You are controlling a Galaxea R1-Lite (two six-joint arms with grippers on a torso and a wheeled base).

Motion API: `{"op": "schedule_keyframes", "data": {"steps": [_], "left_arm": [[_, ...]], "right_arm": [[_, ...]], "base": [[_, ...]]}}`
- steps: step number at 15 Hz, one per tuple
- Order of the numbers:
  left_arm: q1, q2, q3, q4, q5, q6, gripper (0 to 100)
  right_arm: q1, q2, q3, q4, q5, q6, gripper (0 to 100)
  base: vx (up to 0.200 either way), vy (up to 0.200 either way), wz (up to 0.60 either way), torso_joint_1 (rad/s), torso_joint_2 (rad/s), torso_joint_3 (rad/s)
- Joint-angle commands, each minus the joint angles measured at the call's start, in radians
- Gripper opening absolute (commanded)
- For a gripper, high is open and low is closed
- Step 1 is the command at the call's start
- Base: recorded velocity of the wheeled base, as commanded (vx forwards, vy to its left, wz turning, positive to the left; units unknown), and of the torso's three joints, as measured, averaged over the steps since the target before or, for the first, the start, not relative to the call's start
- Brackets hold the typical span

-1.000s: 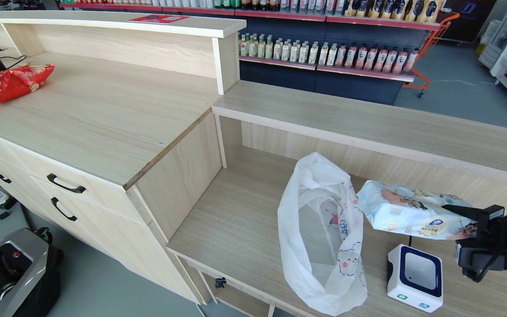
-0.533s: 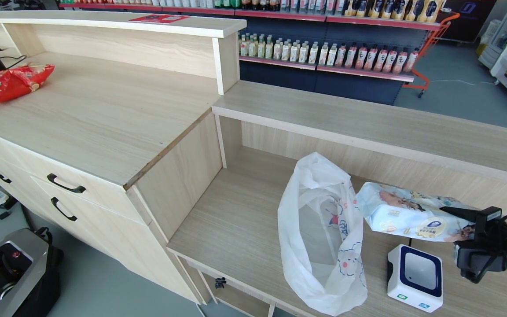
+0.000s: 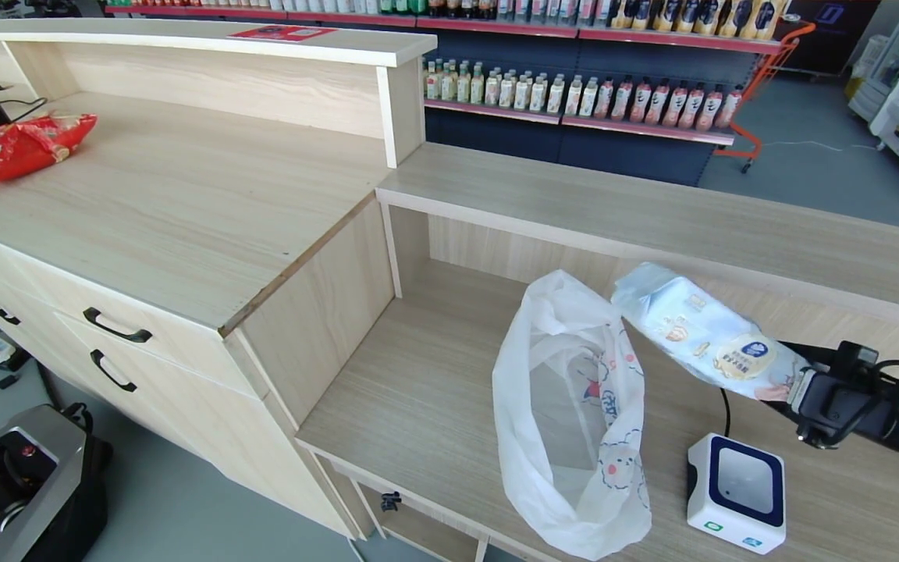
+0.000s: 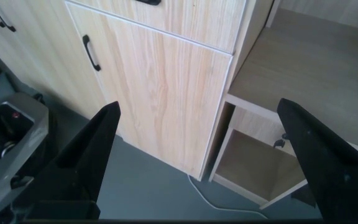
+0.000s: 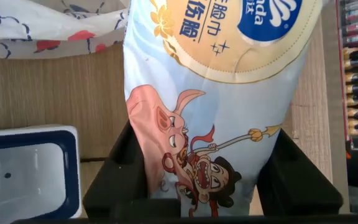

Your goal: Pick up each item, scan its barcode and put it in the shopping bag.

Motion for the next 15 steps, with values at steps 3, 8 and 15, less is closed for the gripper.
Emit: {"op": "schedule_keyframes", "data": {"steps": [3, 8, 15], "left_arm": [[0.000, 0.000, 0.000, 0.000, 0.000, -0.001, 100], [0.000, 0.000, 0.000, 0.000, 0.000, -0.001, 100], [0.000, 0.000, 0.000, 0.000, 0.000, -0.001, 100]], "right_arm": [[0.200, -0.307, 0.013, 0.119, -0.306, 0.449, 0], [0.488, -0.604, 0.004, 0.439, -0.665, 0.891, 0], [0.585, -0.882, -0.079, 0.793, -0.771, 1.118, 0]], "base": [[0.000, 0.000, 0.00, 0.000, 0.00, 0.000], [0.000, 0.000, 0.00, 0.000, 0.00, 0.000], [0.000, 0.000, 0.00, 0.000, 0.00, 0.000]]}}
